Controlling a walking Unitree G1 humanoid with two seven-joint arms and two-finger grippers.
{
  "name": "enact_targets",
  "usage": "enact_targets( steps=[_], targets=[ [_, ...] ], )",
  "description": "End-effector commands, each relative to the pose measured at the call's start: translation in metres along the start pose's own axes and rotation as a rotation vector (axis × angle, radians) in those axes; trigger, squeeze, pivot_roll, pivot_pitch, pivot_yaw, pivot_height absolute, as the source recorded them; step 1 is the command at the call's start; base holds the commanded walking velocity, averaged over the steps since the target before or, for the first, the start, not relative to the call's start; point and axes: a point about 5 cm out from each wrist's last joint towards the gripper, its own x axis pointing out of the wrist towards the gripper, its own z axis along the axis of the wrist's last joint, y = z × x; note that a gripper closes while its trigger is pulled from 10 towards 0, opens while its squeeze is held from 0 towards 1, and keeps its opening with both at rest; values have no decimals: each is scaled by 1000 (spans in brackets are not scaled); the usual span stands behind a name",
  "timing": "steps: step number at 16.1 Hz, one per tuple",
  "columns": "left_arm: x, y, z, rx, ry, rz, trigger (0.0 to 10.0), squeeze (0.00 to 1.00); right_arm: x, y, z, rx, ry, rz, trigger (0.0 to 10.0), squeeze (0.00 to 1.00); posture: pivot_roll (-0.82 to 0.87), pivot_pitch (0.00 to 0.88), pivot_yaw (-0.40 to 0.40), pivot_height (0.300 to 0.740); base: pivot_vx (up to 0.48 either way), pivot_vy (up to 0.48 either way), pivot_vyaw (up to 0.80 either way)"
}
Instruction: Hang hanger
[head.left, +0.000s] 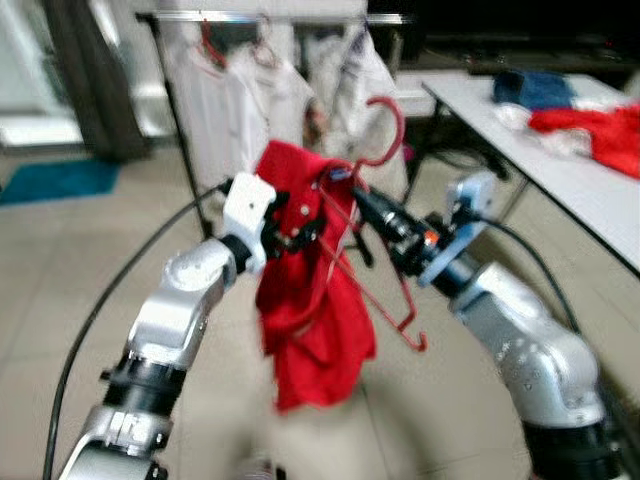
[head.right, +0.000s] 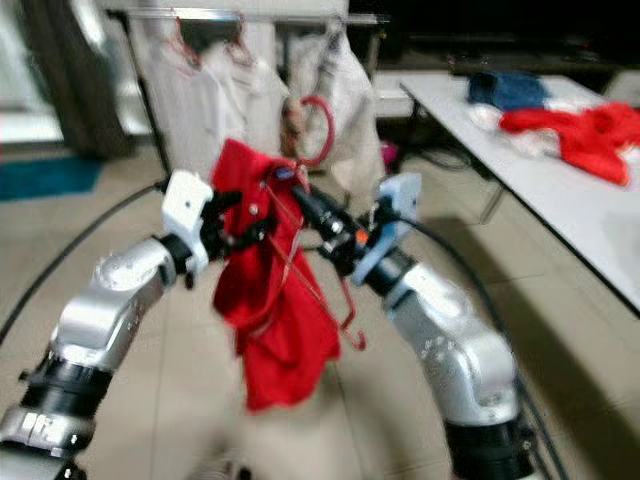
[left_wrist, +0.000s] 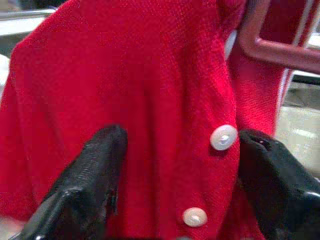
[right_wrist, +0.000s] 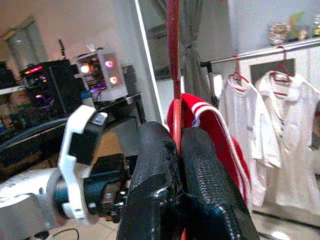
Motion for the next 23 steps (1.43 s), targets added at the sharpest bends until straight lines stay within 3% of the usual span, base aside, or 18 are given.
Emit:
enact_targets(
  steps=[1,6,15,19,23],
  targets=[
    [4,-3,7,23,-33,-9,0,0,0,1,16,-31,-61,17,10000,0,-78,0,-1,740,0,0,0],
    [7,-5,11,30,-95,5,0,0,0,-4,15,-12,-62,-23,10000,0,-78,0,0,740,0,0,0],
    [7,-2,9,32,-93,1,0,0,-1,-5,13,-7,-53,-34,10000,0,-79,0,2,740,0,0,0],
    [8,-3,11,14,-121,-15,0,0,-1,-8,12,-23,-50,-61,10000,0,-87,0,8,740,0,0,0],
    [5,7,24,-64,-232,72,0,0,-3,-10,9,-41,-22,-91,10000,0,-92,0,6,740,0,0,0]
  ],
)
